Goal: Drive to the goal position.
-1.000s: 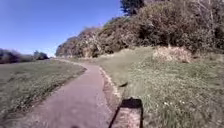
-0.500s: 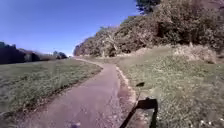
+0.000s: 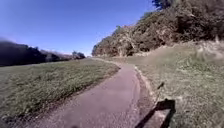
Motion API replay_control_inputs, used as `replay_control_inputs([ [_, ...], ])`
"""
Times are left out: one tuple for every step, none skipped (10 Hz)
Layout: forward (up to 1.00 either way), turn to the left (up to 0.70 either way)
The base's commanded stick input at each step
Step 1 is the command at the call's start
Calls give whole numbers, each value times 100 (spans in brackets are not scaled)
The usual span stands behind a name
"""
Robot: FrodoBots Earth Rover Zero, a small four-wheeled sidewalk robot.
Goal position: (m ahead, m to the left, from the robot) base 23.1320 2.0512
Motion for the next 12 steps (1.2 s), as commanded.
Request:
replay_control_inputs([
  [70,0],
  [70,0],
  [70,0],
  [70,0],
  [70,0],
  [70,-14],
  [70,-34],
  [70,-34],
  [70,-16],
  [70,-2],
  [70,0],
  [70,0],
])
